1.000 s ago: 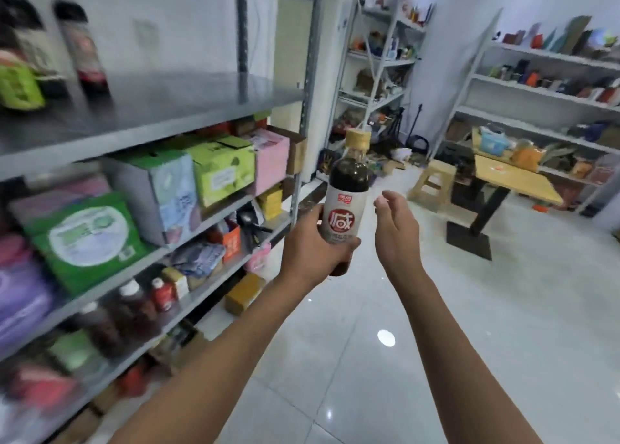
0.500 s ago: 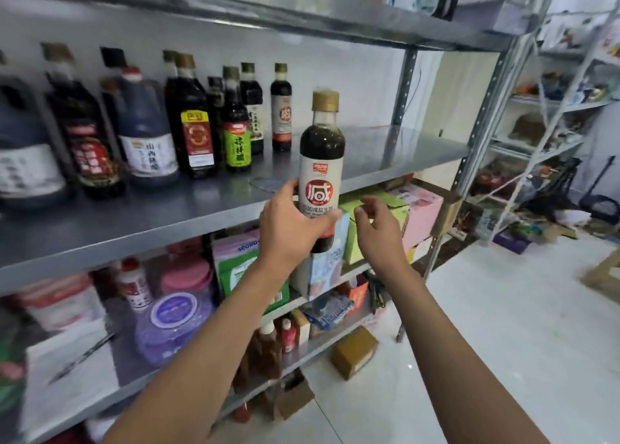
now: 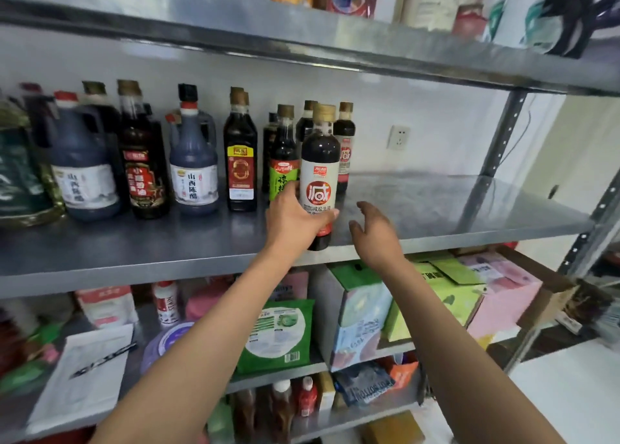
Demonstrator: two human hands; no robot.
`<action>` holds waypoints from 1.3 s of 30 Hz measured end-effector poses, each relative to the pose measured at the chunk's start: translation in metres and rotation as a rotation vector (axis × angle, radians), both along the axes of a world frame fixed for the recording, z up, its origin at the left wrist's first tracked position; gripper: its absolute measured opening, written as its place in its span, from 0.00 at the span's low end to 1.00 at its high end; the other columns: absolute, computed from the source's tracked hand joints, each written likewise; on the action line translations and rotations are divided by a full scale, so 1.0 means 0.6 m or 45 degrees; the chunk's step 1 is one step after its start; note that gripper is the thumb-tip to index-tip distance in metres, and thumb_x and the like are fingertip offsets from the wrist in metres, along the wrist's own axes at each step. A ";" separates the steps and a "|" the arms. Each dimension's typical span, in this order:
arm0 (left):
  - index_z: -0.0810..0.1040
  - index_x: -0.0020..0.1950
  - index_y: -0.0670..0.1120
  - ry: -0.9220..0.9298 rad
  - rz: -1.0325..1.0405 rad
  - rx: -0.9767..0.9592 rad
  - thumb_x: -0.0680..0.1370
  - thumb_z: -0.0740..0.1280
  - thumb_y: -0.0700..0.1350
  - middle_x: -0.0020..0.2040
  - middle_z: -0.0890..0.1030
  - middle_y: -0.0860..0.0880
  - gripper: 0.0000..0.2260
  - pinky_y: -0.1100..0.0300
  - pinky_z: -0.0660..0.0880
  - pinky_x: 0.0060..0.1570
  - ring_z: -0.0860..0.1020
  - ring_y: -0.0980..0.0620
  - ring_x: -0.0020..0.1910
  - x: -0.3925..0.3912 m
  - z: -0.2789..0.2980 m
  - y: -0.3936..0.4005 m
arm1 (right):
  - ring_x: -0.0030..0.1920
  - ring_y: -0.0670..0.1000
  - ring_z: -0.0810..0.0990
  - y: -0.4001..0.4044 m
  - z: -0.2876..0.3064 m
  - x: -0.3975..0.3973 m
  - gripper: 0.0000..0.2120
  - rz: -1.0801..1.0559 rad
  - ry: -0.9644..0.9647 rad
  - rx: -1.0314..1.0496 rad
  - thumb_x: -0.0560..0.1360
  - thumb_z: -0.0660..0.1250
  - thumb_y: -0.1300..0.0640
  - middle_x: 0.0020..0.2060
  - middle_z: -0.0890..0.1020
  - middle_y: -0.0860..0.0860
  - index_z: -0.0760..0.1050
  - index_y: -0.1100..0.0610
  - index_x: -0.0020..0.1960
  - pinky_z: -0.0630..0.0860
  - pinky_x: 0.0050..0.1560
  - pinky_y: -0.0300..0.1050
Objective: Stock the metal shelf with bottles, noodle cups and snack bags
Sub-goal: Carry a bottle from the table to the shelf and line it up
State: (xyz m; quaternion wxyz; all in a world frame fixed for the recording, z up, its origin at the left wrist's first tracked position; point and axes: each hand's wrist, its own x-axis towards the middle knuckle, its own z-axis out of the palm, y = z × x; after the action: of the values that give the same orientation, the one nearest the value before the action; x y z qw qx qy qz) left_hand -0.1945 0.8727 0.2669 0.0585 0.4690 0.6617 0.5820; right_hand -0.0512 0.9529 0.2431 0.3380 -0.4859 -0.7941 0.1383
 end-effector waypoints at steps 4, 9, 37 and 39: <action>0.75 0.59 0.48 0.009 0.139 -0.023 0.61 0.81 0.54 0.54 0.83 0.49 0.30 0.53 0.79 0.50 0.81 0.51 0.50 -0.001 -0.003 0.063 | 0.71 0.57 0.68 0.070 -0.001 -0.002 0.25 0.097 -0.135 -0.160 0.80 0.63 0.55 0.72 0.69 0.56 0.64 0.56 0.75 0.66 0.70 0.49; 0.74 0.60 0.47 -0.034 0.222 0.008 0.63 0.82 0.50 0.55 0.81 0.49 0.30 0.57 0.78 0.48 0.80 0.53 0.51 -0.001 0.000 0.132 | 0.66 0.61 0.72 0.131 -0.003 -0.003 0.24 0.243 -0.194 -0.116 0.77 0.65 0.57 0.67 0.73 0.60 0.68 0.60 0.72 0.70 0.66 0.50; 0.63 0.73 0.39 0.306 0.353 -0.327 0.72 0.75 0.46 0.67 0.74 0.41 0.34 0.49 0.71 0.66 0.72 0.42 0.67 0.010 -0.048 0.221 | 0.50 0.62 0.79 0.154 -0.018 -0.003 0.07 0.299 -0.327 -0.004 0.76 0.61 0.52 0.47 0.82 0.58 0.72 0.55 0.44 0.69 0.47 0.48; 0.59 0.77 0.39 0.371 0.342 -0.347 0.76 0.72 0.48 0.72 0.70 0.40 0.35 0.48 0.67 0.69 0.68 0.42 0.71 0.021 -0.049 0.193 | 0.47 0.62 0.79 0.147 -0.017 0.000 0.07 0.272 -0.263 0.007 0.75 0.62 0.53 0.45 0.82 0.59 0.73 0.57 0.44 0.69 0.43 0.47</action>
State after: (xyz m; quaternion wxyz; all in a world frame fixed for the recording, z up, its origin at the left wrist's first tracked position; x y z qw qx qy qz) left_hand -0.1816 0.9885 0.2376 -0.0530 0.4436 0.7921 0.4160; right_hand -0.0513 1.0413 0.2329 0.2392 -0.4095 -0.8721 0.1207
